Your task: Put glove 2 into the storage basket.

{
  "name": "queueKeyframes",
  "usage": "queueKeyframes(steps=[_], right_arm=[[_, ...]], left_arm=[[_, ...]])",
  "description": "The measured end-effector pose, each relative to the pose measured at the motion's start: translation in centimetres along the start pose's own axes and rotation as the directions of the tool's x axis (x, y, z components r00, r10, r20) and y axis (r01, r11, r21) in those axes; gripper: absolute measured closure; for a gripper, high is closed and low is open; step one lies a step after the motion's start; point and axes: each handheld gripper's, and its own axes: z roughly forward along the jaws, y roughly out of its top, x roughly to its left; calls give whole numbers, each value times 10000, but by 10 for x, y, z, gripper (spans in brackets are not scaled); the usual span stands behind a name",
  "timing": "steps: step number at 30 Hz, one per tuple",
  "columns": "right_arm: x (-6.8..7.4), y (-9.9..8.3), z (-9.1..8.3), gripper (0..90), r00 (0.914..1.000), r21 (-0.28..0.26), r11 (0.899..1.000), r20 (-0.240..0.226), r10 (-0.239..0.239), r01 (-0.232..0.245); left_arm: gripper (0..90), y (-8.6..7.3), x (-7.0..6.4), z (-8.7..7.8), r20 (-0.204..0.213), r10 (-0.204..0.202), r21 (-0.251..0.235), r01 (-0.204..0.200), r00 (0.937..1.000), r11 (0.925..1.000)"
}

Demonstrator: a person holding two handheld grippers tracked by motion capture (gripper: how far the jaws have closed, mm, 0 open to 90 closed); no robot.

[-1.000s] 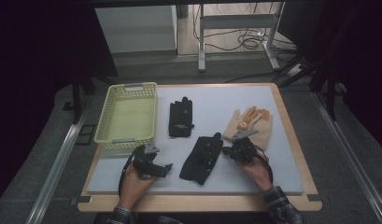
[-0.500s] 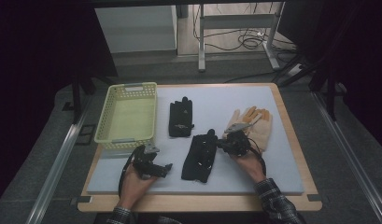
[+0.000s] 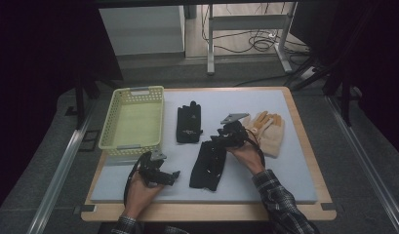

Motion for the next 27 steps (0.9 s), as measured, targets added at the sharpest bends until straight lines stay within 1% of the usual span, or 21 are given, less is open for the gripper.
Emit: queueKeyframes(steps=[1,2,4,5,7,8,9,10,11,12,13,14,15,16,20,21,22,24,25,26,27], right_arm=[[-1,7,7,476,10000,6,10000,-20,-12,12],[-1,7,7,476,10000,6,10000,-20,-12,12],[-1,12,13,458,10000,56,10000,-52,-15,15],[-1,16,18,448,9999,31,9999,-45,-95,96],[0,24,29,401,9998,73,9999,-135,-116,117],[0,24,29,401,9998,73,9999,-135,-116,117],[1,29,38,366,9998,140,9997,-82,-177,178],[1,29,38,366,9998,140,9997,-82,-177,178],[2,33,45,341,9998,152,9998,-96,-145,147],[2,33,45,341,9998,152,9998,-96,-145,147],[2,38,53,329,10000,227,9997,-27,-55,56],[2,38,53,329,10000,227,9997,-27,-55,56],[2,41,60,324,10000,293,9995,-71,-68,70],[2,41,60,324,10000,293,9995,-71,-68,70],[3,48,75,324,9998,399,9990,-113,-188,192],[4,51,82,323,9997,434,9989,-156,-192,198],[4,51,82,323,9997,434,9989,-156,-192,198],[5,54,89,319,9995,413,9987,-173,-276,283],[6,57,96,310,9991,364,9986,-194,-389,396],[6,57,96,310,9991,364,9986,-194,-389,396],[7,61,102,285,9988,392,9984,-272,-409,419]], left_arm=[[4,0,0,0,4,1,0,-1,10000,10000],[4,0,0,0,4,1,0,-1,10000,10000],[4,0,0,0,-4,18,13,-18,10000,10000],[4,0,0,0,-5,16,11,-16,10000,10000],[4,0,0,0,-3,15,12,-15,10000,10000],[4,0,0,0,-3,15,12,-15,10000,10000],[4,0,0,0,-4,21,21,-21,10000,10000],[4,0,0,0,-4,21,21,-21,10000,10000],[4,0,0,0,1,29,25,-29,10000,10000],[4,0,0,0,6,-38,-32,38,10000,10000],[4,0,0,0,4,5,12,-5,10000,10000],[4,0,0,0,4,5,12,-5,10000,10000],[4,0,0,0,4,5,12,-5,10000,10000],[4,0,0,0,19,-21,11,21,10000,10000],[4,0,0,0,15,-37,-28,37,10000,10000],[4,0,0,0,14,-7,-24,7,10000,10000],[4,0,0,0,14,-7,-24,7,10000,10000],[4,0,0,0,16,-33,-26,33,10000,10000],[4,0,0,0,15,-34,-25,34,10000,10000],[4,0,0,0,14,-32,-23,32,10000,10000],[3,0,0,0,14,-31,-20,31,10000,10000]])
